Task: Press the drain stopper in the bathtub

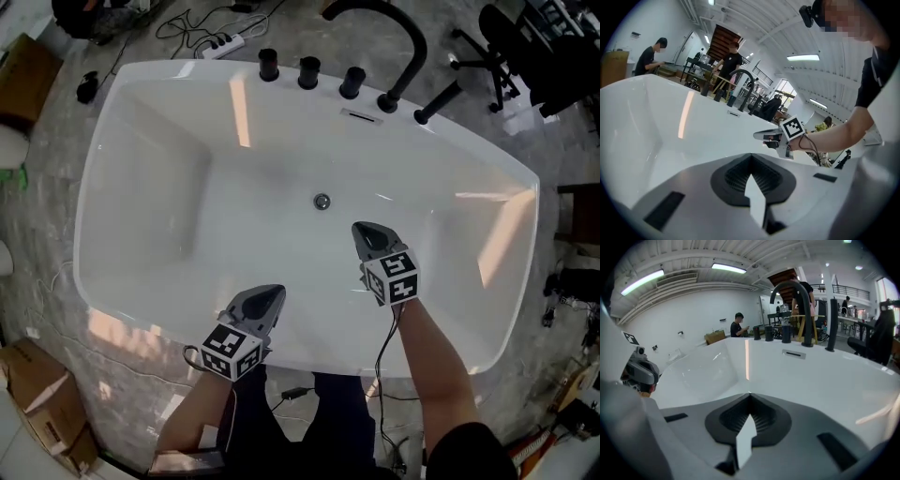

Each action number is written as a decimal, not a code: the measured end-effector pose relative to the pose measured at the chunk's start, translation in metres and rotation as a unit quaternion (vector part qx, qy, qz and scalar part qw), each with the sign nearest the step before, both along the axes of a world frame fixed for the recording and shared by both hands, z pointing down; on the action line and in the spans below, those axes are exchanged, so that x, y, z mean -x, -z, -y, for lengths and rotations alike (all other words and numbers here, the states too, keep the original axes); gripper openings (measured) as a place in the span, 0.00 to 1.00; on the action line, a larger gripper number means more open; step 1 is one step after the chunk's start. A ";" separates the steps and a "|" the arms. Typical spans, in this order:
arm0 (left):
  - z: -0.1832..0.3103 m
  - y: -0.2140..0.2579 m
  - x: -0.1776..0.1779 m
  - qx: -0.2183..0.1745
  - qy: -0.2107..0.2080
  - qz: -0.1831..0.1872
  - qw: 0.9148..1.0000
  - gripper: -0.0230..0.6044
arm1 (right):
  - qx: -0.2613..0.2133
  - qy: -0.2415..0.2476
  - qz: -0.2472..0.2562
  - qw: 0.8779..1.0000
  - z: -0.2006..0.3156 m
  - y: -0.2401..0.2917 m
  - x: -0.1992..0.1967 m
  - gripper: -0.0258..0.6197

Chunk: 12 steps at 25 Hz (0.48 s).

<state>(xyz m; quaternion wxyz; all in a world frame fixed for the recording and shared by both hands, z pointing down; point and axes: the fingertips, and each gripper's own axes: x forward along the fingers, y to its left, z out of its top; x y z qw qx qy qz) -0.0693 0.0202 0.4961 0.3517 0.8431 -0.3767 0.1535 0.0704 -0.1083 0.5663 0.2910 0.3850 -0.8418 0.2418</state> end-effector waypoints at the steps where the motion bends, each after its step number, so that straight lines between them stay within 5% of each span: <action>1: -0.001 0.009 -0.002 -0.004 -0.005 0.001 1.000 0.04 | -0.003 -0.005 0.005 1.000 -0.005 0.013 -0.003 0.06; 12: -0.028 0.112 -0.012 -0.022 -0.031 0.004 0.999 0.04 | -0.054 -0.022 0.027 0.998 -0.060 0.162 -0.032 0.06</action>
